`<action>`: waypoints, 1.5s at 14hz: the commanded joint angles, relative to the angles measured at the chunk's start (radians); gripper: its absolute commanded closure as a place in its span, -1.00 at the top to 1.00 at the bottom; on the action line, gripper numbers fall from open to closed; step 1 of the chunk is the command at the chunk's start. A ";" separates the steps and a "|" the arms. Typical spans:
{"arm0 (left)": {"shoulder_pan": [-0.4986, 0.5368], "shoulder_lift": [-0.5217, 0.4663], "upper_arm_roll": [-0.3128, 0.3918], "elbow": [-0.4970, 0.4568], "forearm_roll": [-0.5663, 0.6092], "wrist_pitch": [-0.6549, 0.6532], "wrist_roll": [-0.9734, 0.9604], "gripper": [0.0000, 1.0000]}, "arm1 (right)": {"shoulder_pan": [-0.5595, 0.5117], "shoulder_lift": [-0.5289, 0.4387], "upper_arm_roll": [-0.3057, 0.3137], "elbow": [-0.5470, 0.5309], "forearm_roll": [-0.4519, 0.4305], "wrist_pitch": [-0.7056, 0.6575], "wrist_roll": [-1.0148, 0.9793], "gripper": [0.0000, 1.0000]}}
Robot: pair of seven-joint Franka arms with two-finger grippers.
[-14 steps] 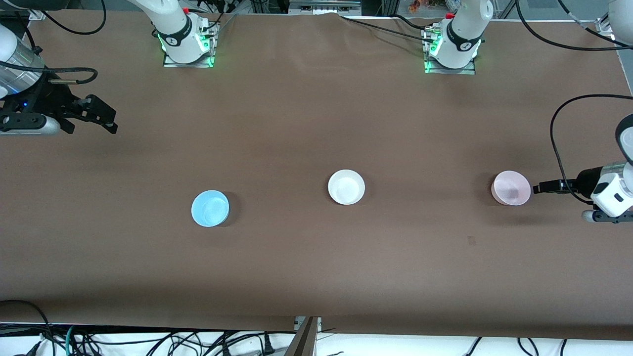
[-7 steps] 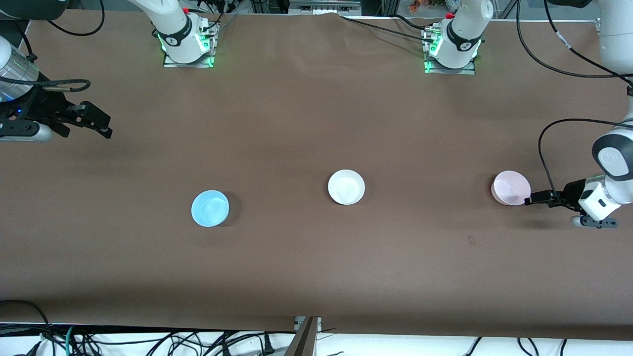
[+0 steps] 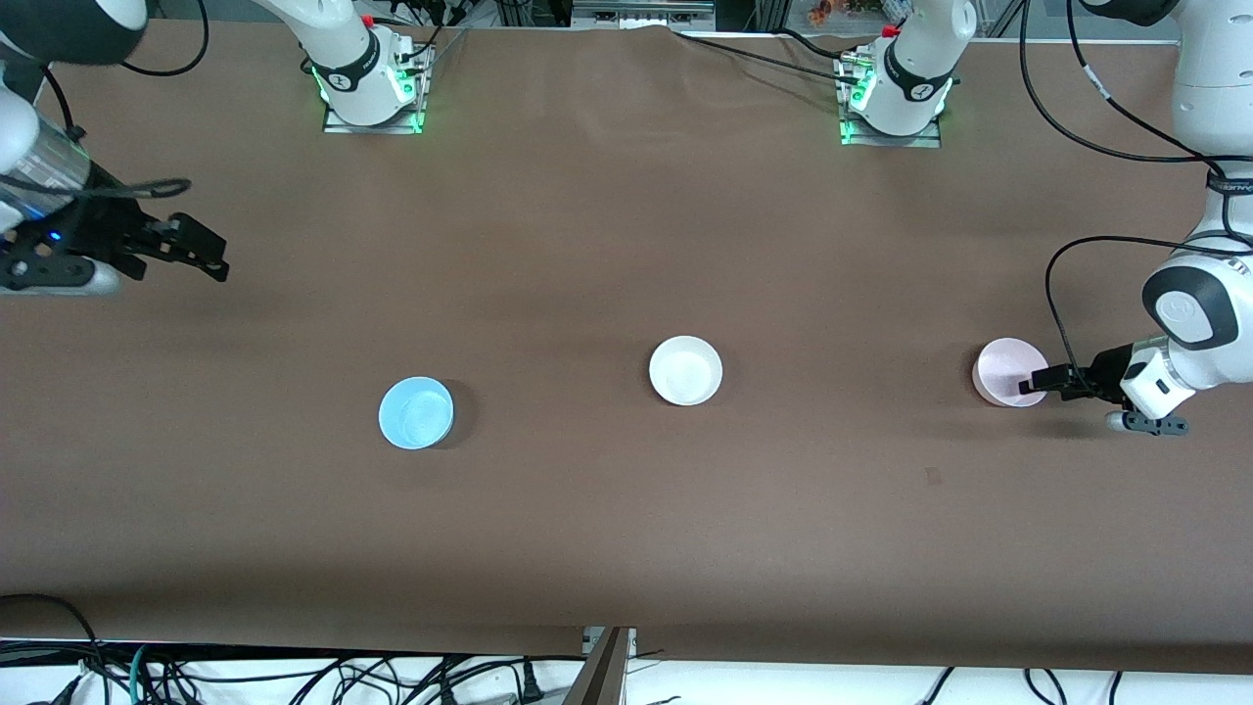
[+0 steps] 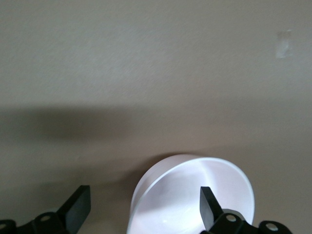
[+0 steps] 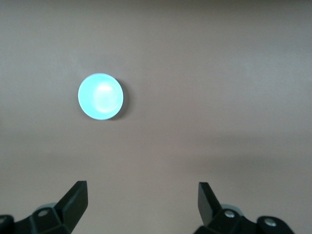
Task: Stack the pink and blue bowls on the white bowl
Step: 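Grasp the pink bowl rim while the right gripper grasps the blue bowl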
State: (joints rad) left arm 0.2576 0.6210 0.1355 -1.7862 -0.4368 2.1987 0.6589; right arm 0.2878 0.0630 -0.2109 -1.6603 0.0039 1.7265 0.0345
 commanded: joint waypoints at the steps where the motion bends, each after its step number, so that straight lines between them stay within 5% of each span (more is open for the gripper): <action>1: -0.024 -0.052 0.033 -0.071 -0.030 0.004 0.044 0.80 | 0.002 0.061 0.008 0.001 0.002 0.013 -0.050 1.00; 7: -0.032 -0.052 0.047 -0.079 -0.039 -0.016 -0.035 -0.02 | 0.010 0.306 0.012 -0.003 0.083 0.194 -0.044 1.00; 10: -0.035 -0.058 0.047 -0.078 -0.039 -0.033 -0.058 -0.09 | 0.020 0.449 0.012 0.001 0.136 0.377 -0.045 0.99; 15: -0.037 -0.066 0.049 -0.076 -0.039 -0.045 -0.070 -1.00 | 0.039 0.590 0.013 0.030 0.157 0.533 -0.041 0.91; 20: -0.060 -0.067 0.047 -0.024 -0.040 -0.108 -0.073 -1.00 | 0.045 0.638 0.035 0.034 0.235 0.556 -0.041 0.69; 21: -0.075 -0.067 0.044 0.003 -0.040 -0.138 -0.091 -1.00 | 0.044 0.641 0.035 0.033 0.235 0.555 -0.041 0.50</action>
State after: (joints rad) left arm 0.2233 0.5731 0.1669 -1.8225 -0.4467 2.1218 0.5919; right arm 0.3318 0.6842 -0.1788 -1.6417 0.2180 2.2719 -0.0016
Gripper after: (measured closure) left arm 0.969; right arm 0.119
